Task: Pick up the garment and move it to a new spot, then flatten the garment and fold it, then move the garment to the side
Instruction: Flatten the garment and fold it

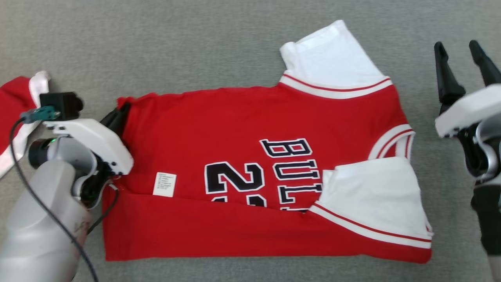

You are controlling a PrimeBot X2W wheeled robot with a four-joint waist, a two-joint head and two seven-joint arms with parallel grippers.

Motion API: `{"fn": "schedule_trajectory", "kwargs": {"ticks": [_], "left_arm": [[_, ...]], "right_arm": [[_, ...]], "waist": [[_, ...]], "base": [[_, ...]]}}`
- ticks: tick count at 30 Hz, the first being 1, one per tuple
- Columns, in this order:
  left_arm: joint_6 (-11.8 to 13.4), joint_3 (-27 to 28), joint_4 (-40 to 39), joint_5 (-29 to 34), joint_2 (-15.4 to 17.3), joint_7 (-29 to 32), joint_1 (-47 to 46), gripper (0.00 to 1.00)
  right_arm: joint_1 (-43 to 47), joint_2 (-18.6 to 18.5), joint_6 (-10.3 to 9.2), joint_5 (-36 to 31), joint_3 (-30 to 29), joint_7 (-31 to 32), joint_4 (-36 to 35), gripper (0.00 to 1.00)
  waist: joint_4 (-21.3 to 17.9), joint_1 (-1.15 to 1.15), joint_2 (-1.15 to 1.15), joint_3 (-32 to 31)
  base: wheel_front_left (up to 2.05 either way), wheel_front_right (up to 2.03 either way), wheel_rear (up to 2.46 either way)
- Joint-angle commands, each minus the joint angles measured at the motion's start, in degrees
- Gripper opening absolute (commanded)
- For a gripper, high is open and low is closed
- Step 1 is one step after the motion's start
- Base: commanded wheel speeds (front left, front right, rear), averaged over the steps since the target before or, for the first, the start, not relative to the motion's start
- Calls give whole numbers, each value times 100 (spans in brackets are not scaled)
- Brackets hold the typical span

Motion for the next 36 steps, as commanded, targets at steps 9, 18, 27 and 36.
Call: {"fn": "schedule_trajectory", "kwargs": {"ticks": [9, 18, 27, 36], "left_arm": [[-49, -664, -4, 126, -518, -117, -598, 0], [-45, -1186, 143, -168, -630, -381, -855, 0], [-46, -1449, 274, -495, -551, -706, -995, 0], [-47, -1510, 69, -629, -264, -1195, -804, 0]], "right_arm": [[-1728, -460, 3, 347, 861, 545, 1902, 100], [-2460, -665, 1, 868, 2003, 918, 2999, 100], [-2645, -754, 2, 1505, 2536, 613, 3379, 0], [-2230, -1149, 2, 2250, 2926, -106, 2776, 0]], "waist": [[950, 0, 0, 375], [1201, 0, 0, 400], [1176, 0, 0, 361], [1075, 0, 0, 161]], "base": [[0, 0, 0], [0, 0, 0], [0, 0, 0], [0, 0, 0]]}}
